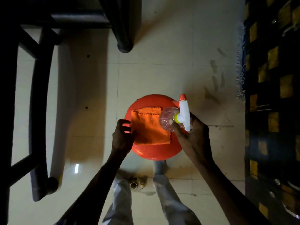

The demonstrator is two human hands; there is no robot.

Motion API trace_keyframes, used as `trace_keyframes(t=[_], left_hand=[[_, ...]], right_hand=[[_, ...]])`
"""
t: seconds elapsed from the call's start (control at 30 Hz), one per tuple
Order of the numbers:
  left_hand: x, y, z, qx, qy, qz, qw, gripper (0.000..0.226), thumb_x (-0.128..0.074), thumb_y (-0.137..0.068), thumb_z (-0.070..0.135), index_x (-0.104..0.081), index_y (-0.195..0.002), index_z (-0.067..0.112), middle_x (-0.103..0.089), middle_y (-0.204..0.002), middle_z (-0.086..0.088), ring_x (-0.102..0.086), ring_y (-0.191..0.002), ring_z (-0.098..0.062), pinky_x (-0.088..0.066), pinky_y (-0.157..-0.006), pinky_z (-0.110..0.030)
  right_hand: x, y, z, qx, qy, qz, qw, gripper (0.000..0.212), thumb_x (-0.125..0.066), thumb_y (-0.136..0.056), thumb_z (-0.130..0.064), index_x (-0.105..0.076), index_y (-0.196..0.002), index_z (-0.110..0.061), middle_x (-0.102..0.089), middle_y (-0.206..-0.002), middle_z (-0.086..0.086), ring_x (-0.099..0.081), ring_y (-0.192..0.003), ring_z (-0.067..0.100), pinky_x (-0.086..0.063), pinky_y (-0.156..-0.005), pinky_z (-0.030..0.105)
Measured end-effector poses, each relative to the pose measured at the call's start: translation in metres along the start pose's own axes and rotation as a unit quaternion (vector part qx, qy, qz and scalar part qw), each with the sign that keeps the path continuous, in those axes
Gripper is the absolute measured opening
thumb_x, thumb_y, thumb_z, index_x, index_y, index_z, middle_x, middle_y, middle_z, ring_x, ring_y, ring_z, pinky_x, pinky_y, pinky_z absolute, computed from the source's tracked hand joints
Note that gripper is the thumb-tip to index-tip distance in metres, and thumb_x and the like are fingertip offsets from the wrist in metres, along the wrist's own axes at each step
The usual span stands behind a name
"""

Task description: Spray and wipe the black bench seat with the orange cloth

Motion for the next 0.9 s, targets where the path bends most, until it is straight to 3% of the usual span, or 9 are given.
trace_keyframes(t=[0.1, 0.17, 0.27, 0.37, 0.5, 0.73, 0.9], left_hand=[[0.002, 0.005, -0.007, -0.003, -0.013, 0.011, 1.000, 0.039, -0.075, -0.089, 0.007, -0.054, -0.121, 0.013, -0.074, -0.105, -0.014, -0.074, -0.084, -0.034, -0.060, -0.072, -0.038], [0.003, 0.009, -0.010, -0.008, -0.027, 0.016, 0.999, 0.036, -0.074, -0.089, 0.006, -0.056, -0.120, 0.009, -0.073, -0.103, -0.012, -0.074, -0.085, -0.034, -0.058, -0.071, -0.035], [0.007, 0.015, -0.006, -0.050, -0.064, 0.028, 0.996, 0.033, -0.075, -0.089, 0.009, -0.058, -0.118, 0.005, -0.070, -0.105, -0.010, -0.072, -0.091, -0.033, -0.061, -0.077, -0.041], [0.014, 0.023, 0.004, -0.092, -0.124, 0.042, 0.987, 0.041, -0.074, -0.091, 0.021, -0.058, -0.126, 0.005, -0.066, -0.123, -0.012, -0.066, -0.105, -0.028, -0.060, -0.088, -0.047], [0.024, 0.038, 0.018, -0.122, -0.149, 0.044, 0.980, 0.051, -0.070, -0.095, 0.031, -0.054, -0.136, 0.007, -0.064, -0.132, -0.010, -0.063, -0.117, -0.026, -0.057, -0.095, -0.048], [0.036, 0.069, 0.043, -0.170, -0.194, 0.018, 0.966, 0.057, -0.060, -0.100, 0.044, -0.049, -0.145, 0.010, -0.060, -0.144, -0.010, -0.056, -0.132, -0.027, -0.048, -0.109, -0.043], [0.043, 0.108, 0.058, -0.209, -0.220, 0.030, 0.952, 0.063, -0.052, -0.102, 0.051, -0.043, -0.151, 0.013, -0.054, -0.152, -0.008, -0.052, -0.138, -0.027, -0.044, -0.115, -0.043]], right_hand=[[-0.009, 0.009, -0.002, -0.015, -0.004, -0.027, 1.000, 0.037, -0.082, -0.091, -0.036, -0.071, -0.116, -0.012, -0.077, -0.098, 0.000, -0.071, -0.086, 0.011, -0.057, -0.080, 0.022], [-0.014, 0.014, -0.002, -0.021, -0.004, -0.033, 0.999, 0.039, -0.082, -0.091, -0.035, -0.070, -0.119, -0.010, -0.075, -0.099, -0.002, -0.071, -0.088, 0.013, -0.057, -0.080, 0.023], [-0.018, 0.016, -0.001, -0.022, 0.000, -0.024, 0.999, 0.042, -0.081, -0.093, -0.034, -0.067, -0.122, -0.007, -0.074, -0.100, 0.000, -0.070, -0.090, 0.015, -0.060, -0.083, 0.030], [-0.020, 0.016, 0.002, -0.047, 0.012, -0.038, 0.998, 0.056, -0.078, -0.094, -0.039, -0.062, -0.135, -0.004, -0.075, -0.117, 0.013, -0.072, -0.105, 0.025, -0.061, -0.093, 0.041], [-0.018, 0.019, 0.002, -0.093, 0.012, -0.057, 0.994, 0.070, -0.076, -0.093, -0.044, -0.053, -0.148, -0.006, -0.069, -0.134, 0.016, -0.066, -0.124, 0.033, -0.056, -0.103, 0.041], [-0.001, 0.026, -0.008, -0.123, 0.024, -0.096, 0.987, 0.086, -0.080, -0.092, -0.036, -0.036, -0.161, -0.013, -0.052, -0.158, 0.011, -0.051, -0.145, 0.031, -0.046, -0.116, 0.045], [0.020, 0.058, -0.023, -0.136, 0.057, -0.109, 0.983, 0.082, -0.068, -0.100, -0.039, -0.025, -0.165, -0.016, -0.042, -0.164, 0.012, -0.044, -0.149, 0.032, -0.044, -0.117, 0.046]])
Point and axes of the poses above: each hand's wrist, its own y-axis away from the middle knuckle, its own x-axis out of the back of the hand, z = x × y, the point moved 3 cm from there along -y, towards the middle knuckle
